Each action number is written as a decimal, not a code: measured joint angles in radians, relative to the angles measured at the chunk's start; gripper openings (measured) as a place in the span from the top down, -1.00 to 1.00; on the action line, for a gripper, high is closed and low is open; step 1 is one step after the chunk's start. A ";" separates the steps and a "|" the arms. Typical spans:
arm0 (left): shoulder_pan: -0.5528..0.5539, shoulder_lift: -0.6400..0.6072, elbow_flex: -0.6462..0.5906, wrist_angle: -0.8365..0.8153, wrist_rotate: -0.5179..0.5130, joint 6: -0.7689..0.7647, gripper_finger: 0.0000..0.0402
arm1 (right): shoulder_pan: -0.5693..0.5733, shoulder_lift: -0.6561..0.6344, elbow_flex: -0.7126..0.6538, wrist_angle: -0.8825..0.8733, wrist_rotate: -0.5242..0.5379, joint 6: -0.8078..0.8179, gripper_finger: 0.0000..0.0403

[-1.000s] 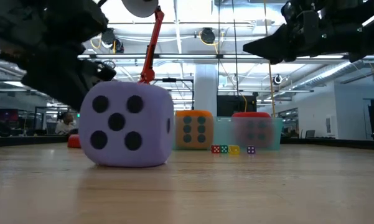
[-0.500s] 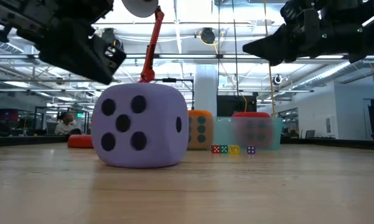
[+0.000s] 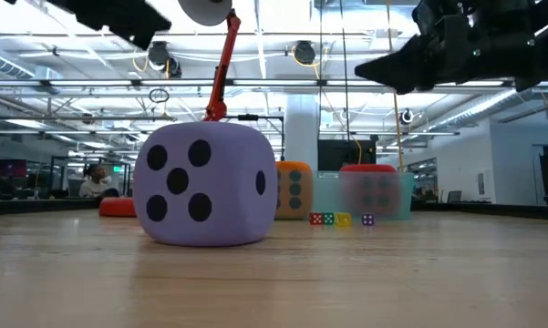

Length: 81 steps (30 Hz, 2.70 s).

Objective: Pick & Place Dice
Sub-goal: Put the large purple dice into the bin

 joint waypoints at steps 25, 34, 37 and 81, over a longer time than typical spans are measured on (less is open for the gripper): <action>0.057 -0.274 -0.216 0.014 -0.139 -0.121 0.97 | 0.208 0.379 0.460 -0.393 0.032 -0.123 0.69; 0.056 -0.271 -0.216 0.098 -0.139 -0.022 0.97 | 0.223 0.518 0.712 -0.669 -0.045 -0.250 0.34; 0.056 -0.268 -0.216 0.105 -0.131 -0.025 0.97 | 0.237 0.576 0.819 -0.830 -0.048 -0.249 0.12; -0.311 0.505 -0.141 0.703 0.110 -0.397 0.97 | 0.012 0.301 0.280 -0.065 -0.017 0.128 1.00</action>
